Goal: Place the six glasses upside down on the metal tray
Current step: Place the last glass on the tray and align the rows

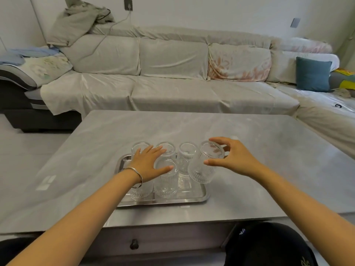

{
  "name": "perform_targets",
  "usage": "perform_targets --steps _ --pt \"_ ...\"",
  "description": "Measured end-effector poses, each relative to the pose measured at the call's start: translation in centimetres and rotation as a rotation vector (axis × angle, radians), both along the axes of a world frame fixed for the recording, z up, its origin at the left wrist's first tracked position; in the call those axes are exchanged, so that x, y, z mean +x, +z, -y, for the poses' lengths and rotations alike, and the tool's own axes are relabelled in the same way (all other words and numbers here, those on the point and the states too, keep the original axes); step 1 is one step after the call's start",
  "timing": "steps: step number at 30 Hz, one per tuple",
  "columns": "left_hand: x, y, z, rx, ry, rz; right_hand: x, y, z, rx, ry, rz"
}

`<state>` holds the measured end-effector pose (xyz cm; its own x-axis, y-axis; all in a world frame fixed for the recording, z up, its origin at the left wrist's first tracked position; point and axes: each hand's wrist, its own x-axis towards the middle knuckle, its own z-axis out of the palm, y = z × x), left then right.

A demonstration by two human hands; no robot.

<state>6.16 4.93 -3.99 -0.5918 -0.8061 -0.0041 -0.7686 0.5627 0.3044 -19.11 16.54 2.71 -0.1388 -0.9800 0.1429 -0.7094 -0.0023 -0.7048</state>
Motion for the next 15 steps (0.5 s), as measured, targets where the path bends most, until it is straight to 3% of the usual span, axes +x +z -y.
perform_targets --steps 15 --pt "0.1 -1.0 0.1 -0.055 -0.011 -0.019 2.8 -5.5 1.9 0.067 0.042 -0.084"
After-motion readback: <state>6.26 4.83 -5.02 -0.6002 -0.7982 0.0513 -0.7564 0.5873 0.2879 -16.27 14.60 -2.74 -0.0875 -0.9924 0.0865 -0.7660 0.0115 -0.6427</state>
